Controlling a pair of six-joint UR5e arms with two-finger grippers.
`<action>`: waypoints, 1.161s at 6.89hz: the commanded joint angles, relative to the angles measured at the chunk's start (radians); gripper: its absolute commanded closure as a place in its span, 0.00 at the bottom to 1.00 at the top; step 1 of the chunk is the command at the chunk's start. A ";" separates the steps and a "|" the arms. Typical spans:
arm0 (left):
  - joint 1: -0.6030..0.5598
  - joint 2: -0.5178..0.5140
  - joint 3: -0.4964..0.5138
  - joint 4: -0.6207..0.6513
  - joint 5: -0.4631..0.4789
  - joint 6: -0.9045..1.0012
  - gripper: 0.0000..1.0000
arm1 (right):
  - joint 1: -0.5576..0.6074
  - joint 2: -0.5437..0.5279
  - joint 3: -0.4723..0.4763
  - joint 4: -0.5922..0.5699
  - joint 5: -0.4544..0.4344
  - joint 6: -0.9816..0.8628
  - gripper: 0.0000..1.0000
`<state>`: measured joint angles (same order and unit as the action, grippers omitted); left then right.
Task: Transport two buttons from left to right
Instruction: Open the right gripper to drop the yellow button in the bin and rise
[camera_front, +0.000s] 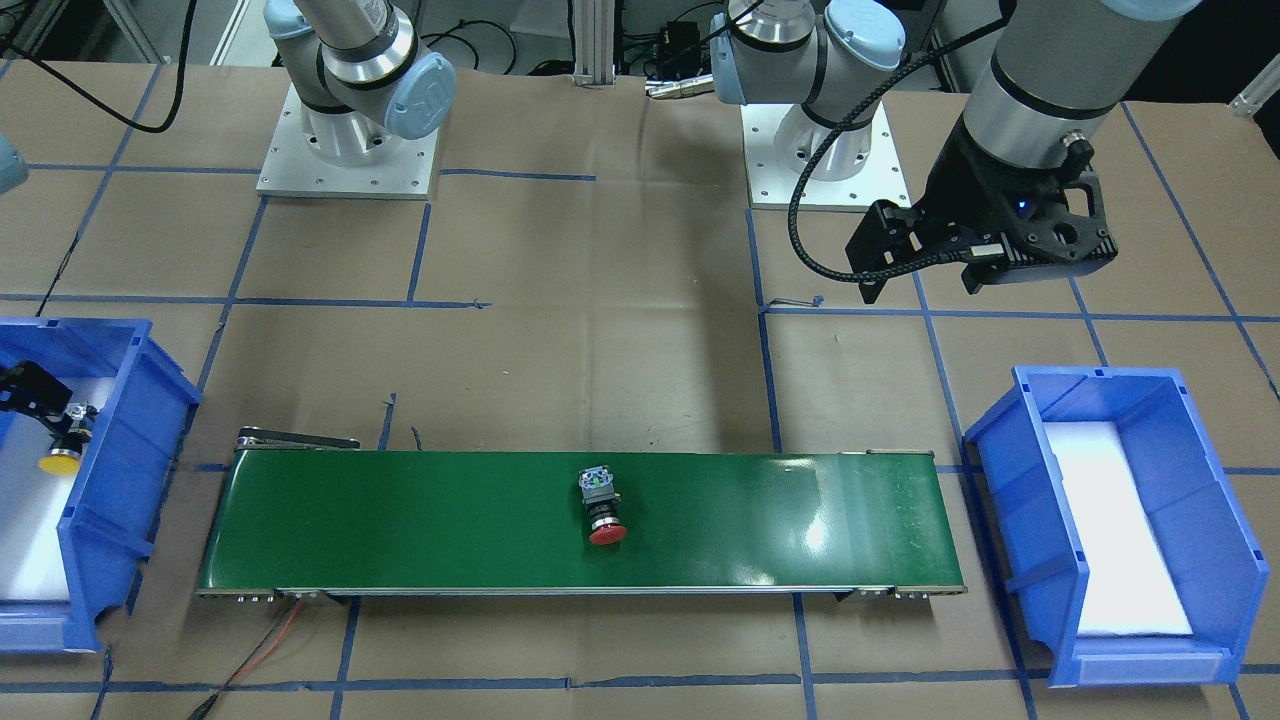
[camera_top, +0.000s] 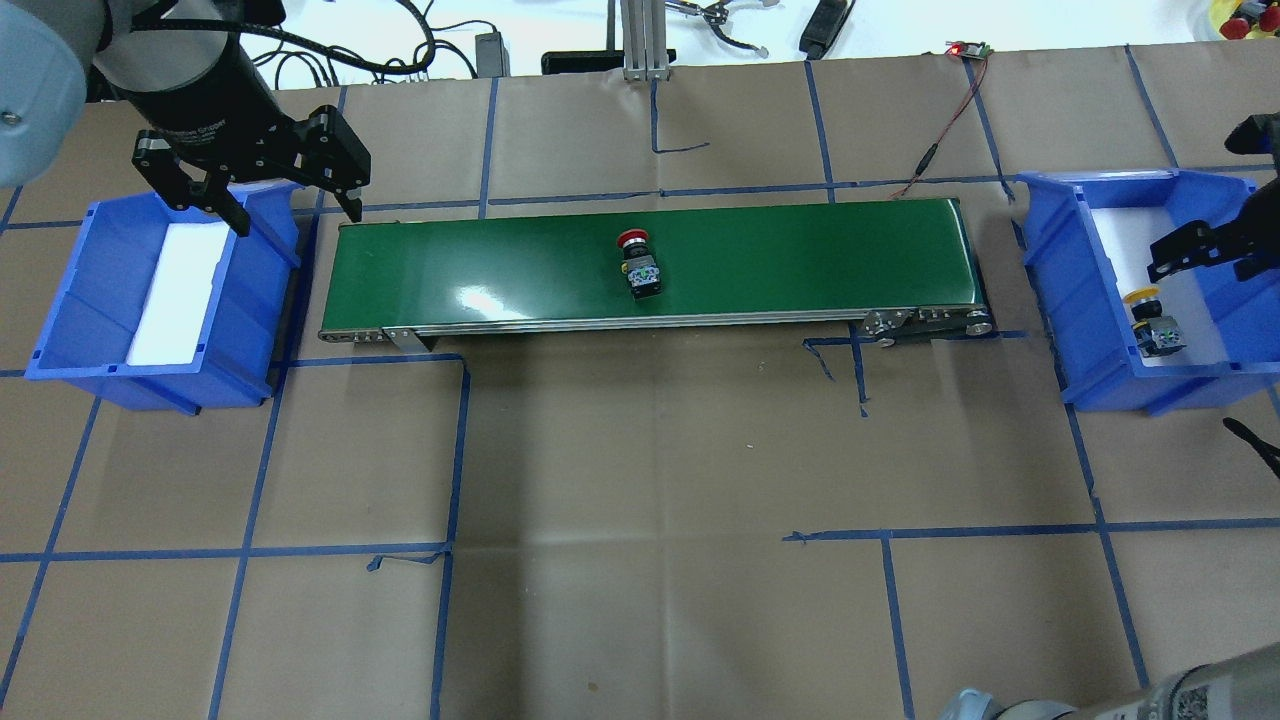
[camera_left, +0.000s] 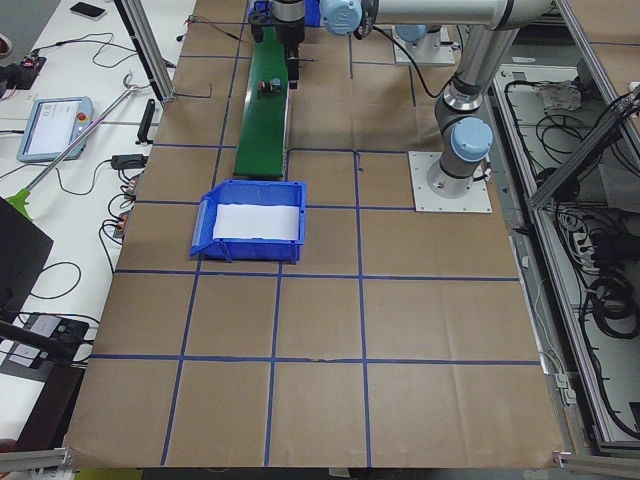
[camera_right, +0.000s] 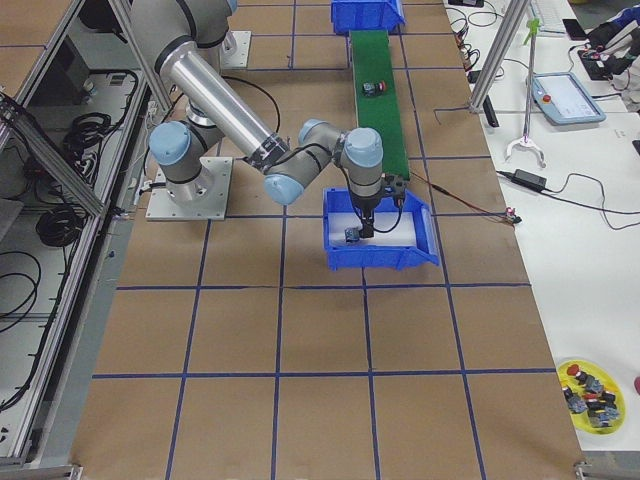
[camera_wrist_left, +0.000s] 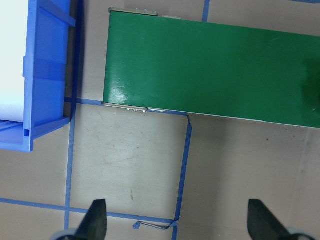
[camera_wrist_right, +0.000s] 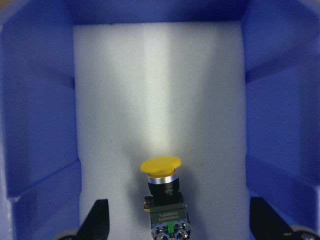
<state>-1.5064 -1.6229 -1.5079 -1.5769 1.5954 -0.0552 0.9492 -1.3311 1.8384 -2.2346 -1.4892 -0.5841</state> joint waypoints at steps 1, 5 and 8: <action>0.000 0.000 0.000 0.000 0.000 0.000 0.00 | 0.025 -0.074 -0.039 0.062 0.003 0.076 0.00; 0.000 0.000 0.000 0.000 0.000 0.000 0.00 | 0.221 -0.169 -0.233 0.442 -0.009 0.308 0.00; 0.000 0.000 0.000 0.000 -0.002 0.000 0.00 | 0.419 -0.154 -0.317 0.526 -0.075 0.446 0.00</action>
<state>-1.5064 -1.6230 -1.5079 -1.5769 1.5950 -0.0552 1.2872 -1.4891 1.5493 -1.7275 -1.5418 -0.1892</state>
